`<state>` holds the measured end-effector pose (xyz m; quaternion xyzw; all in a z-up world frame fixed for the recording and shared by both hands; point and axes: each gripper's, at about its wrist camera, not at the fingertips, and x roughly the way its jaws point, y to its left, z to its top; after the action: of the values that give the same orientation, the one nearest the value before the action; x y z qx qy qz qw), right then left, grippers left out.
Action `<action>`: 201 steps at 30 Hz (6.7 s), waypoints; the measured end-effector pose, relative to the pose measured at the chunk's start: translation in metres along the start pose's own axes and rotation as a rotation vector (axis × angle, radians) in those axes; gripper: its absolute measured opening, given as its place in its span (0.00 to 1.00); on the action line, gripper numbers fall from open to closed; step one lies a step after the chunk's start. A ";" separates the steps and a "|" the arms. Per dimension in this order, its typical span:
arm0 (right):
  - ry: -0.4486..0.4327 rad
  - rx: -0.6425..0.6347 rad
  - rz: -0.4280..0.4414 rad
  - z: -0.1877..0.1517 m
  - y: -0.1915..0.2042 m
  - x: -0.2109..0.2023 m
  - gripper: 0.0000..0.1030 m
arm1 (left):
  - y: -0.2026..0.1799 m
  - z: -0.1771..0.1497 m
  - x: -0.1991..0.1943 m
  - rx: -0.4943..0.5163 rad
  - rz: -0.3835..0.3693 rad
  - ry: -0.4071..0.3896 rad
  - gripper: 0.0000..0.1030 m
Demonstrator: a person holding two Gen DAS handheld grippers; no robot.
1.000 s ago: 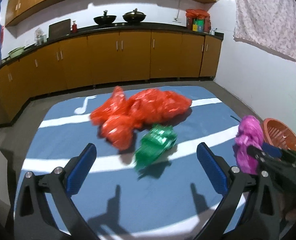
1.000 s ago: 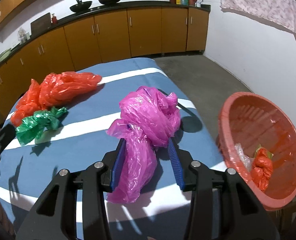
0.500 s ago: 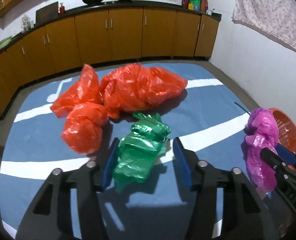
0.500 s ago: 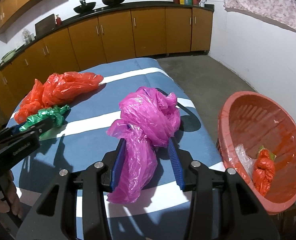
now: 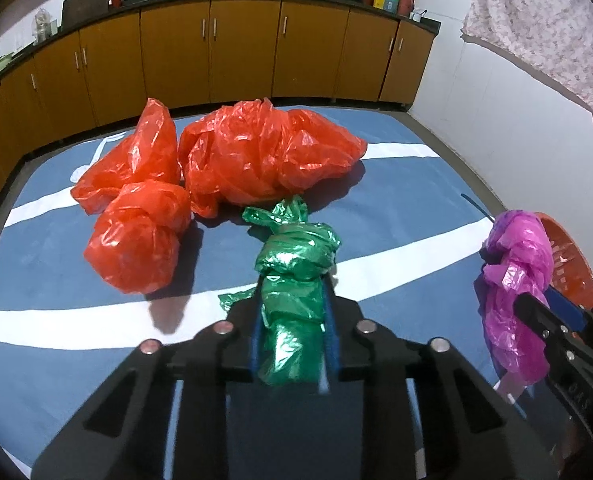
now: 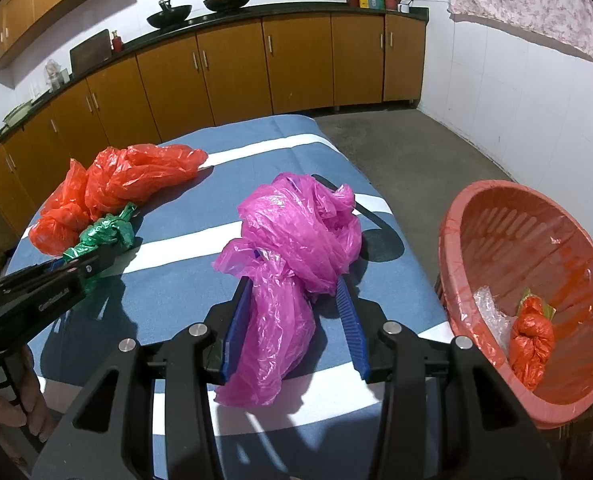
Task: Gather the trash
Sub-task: 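Carry the green bag in the left tool while the right tool carries the pink bag over the basket, then open both tools to drop the green and pink bags into the basket, then grasp a red bag with the left tool while the right tool grasps another red bag, then carry the red bag in the left tool while the right tool carries its red bag over the basket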
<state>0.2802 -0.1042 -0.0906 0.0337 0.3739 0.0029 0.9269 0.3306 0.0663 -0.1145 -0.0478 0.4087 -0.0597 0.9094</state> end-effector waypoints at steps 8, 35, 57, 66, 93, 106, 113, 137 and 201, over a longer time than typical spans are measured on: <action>-0.017 -0.003 0.002 -0.001 -0.001 -0.011 0.43 | 0.003 -0.009 -0.019 -0.001 -0.016 -0.023 0.17; -0.155 0.063 -0.090 -0.001 -0.068 -0.091 0.43 | -0.073 -0.014 -0.085 0.082 -0.123 -0.102 0.16; -0.169 0.173 -0.218 -0.015 -0.153 -0.105 0.43 | -0.167 -0.024 -0.080 0.184 -0.277 -0.077 0.16; -0.175 0.223 -0.248 -0.014 -0.180 -0.108 0.43 | -0.208 -0.027 -0.072 0.232 -0.350 -0.061 0.16; -0.195 0.341 -0.198 -0.003 -0.241 -0.099 0.64 | -0.290 -0.031 -0.016 0.289 -0.441 0.040 0.40; -0.199 0.351 -0.199 -0.010 -0.232 -0.112 0.98 | -0.219 -0.036 -0.043 0.230 -0.239 -0.057 0.84; -0.179 0.195 -0.162 -0.001 -0.171 -0.102 0.98 | -0.134 -0.039 -0.068 0.154 -0.050 -0.125 0.90; -0.098 -0.043 -0.060 0.006 -0.038 -0.050 0.98 | 0.062 0.049 -0.002 -0.112 0.298 -0.095 0.77; 0.035 -0.354 0.221 0.046 0.069 0.027 0.47 | 0.110 -0.002 -0.054 -0.164 0.138 -0.062 0.47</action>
<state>0.3329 -0.0371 -0.0717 -0.0891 0.3776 0.1709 0.9057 0.3014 0.1828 -0.0905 -0.0957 0.3862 0.0381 0.9167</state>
